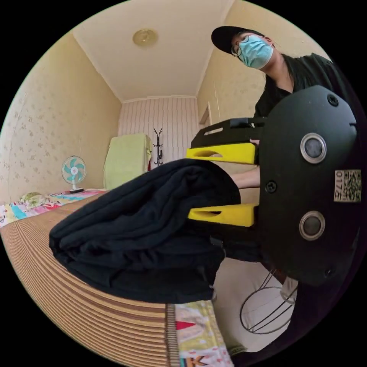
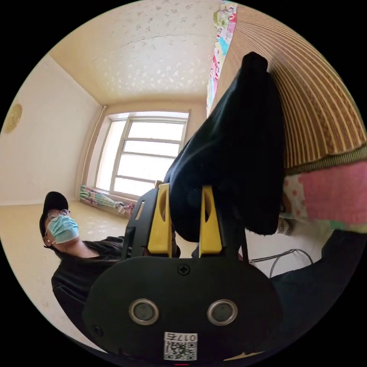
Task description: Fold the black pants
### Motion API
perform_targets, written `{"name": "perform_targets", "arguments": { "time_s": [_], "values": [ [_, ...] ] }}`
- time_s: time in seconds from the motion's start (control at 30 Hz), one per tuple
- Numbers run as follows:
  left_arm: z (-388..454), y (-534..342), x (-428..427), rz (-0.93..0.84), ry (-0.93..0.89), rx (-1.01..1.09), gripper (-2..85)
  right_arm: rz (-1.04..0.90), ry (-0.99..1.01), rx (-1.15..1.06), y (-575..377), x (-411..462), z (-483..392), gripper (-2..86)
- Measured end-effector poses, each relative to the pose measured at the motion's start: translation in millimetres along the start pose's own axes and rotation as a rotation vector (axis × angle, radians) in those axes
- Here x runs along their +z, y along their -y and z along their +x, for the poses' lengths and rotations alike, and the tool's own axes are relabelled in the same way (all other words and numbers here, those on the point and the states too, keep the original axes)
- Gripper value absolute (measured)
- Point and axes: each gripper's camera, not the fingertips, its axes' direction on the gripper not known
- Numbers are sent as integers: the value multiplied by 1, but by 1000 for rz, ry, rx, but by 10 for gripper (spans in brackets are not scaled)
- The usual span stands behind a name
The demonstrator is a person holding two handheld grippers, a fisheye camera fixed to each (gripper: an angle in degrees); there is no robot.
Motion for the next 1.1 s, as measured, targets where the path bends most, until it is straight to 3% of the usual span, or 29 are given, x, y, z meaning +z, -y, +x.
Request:
{"name": "perform_targets", "arguments": {
  "time_s": [0.13, 0.2, 0.3, 0.33, 0.47, 0.57, 0.67, 0.73, 0.8, 0.9, 1.0, 1.1],
  "values": [
    [94, 50, -7, -3, 89, 302, 121, 43, 0, -319, 52, -8, -100, 84],
    [156, 56, -8, 10, 198, 611, 113, 78, -92, -516, 58, -8, -153, 81],
    [170, 27, -11, 26, 266, 910, 112, 107, -275, -825, 31, 0, -198, 87],
    [161, 23, -12, 20, 249, 896, 112, 83, -313, -841, 18, 4, -191, 95],
    [73, -4, -20, 14, 162, 551, 104, -37, -261, -520, -26, 3, -102, 121],
    [60, -19, -26, 65, 58, 498, 99, 93, -162, -430, -81, -20, -71, 114],
    [90, -8, -33, 114, 46, 519, 99, 247, -153, -444, -123, -39, -85, 65],
    [112, 10, -34, 119, 45, 531, 98, 186, -143, -559, -130, -30, -109, 31],
    [140, 35, -31, 108, 29, 560, 96, 56, -177, -633, -115, -8, -129, 22],
    [170, 57, -28, 94, -20, 590, 94, -135, -446, -592, -52, 43, -139, 13],
    [197, 62, -28, 75, -54, 634, 94, 4, -615, -552, 27, 61, -142, 12],
    [207, 47, -31, 46, -55, 712, 94, 229, -440, -553, 93, 41, -148, 16]
  ]
}}
